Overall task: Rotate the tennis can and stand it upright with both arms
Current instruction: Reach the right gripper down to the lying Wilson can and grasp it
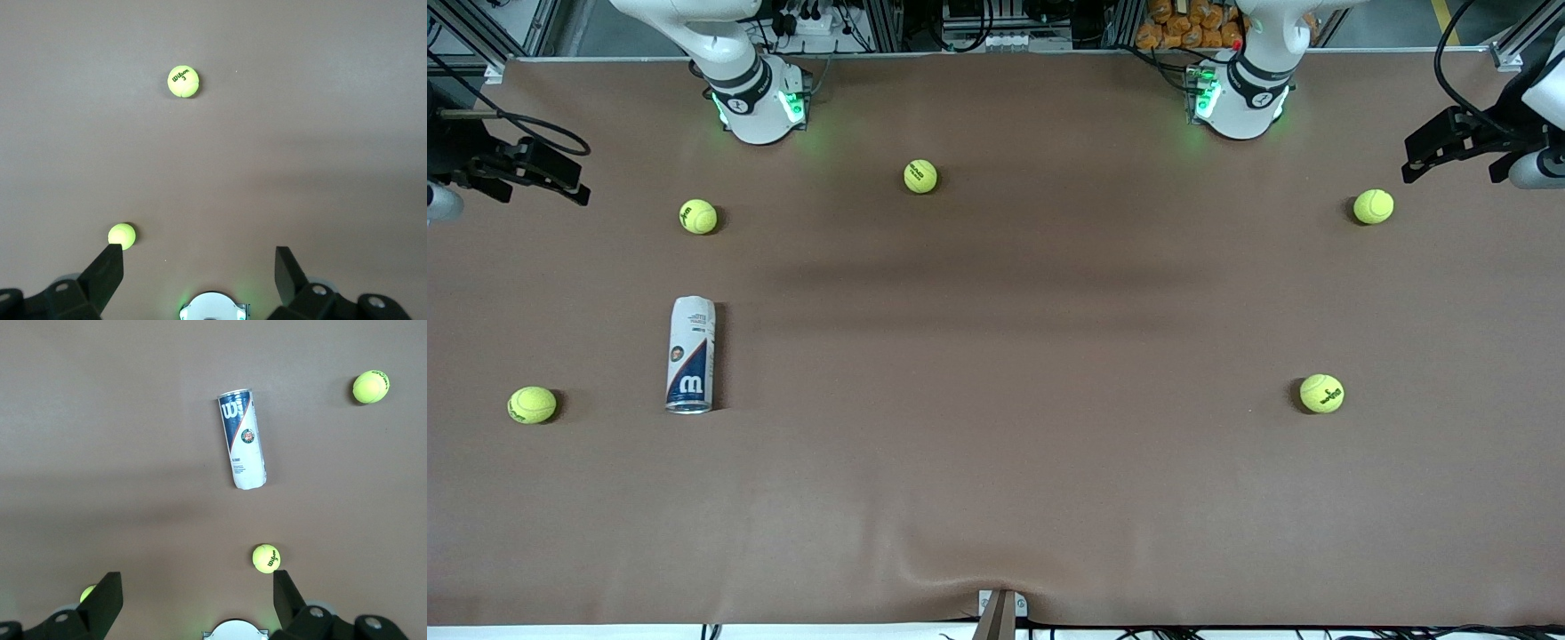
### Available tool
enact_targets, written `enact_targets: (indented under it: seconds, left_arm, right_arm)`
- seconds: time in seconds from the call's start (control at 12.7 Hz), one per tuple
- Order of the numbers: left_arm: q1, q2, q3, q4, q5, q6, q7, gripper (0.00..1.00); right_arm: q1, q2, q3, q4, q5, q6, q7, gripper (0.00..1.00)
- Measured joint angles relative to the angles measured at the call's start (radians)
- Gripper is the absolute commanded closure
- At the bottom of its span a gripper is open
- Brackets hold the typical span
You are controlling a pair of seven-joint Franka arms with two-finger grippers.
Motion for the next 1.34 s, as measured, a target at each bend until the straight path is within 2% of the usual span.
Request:
enact_targets:
  seconds: [0.55,0.87,1.02,1.34]
  left_arm:
    - [0.0,0.006,0.001,0.0,0.0,0.0,0.0,0.0]
    - [0.0,0.015,0.001,0.0,0.0,0.0,0.0,0.0]
    - [0.0,0.018,0.001,0.0,0.0,0.0,0.0,0.0]
    - [0.0,0.024,0.001,-0.002,0.0,0.0,0.0,0.0]
  right_arm:
    - [-0.008,-0.019,-0.016,-0.041,-0.001,0.019,-0.033,0.0]
    - [-0.009,0.002,-0.02,-0.149,-0.001,0.115,-0.039,0.0]
    - [-0.013,0.078,-0.022,-0.197,-0.003,0.206,-0.079,0.0]
    - [-0.042,0.323,-0.024,-0.209,-0.004,0.373,-0.2,0.0]
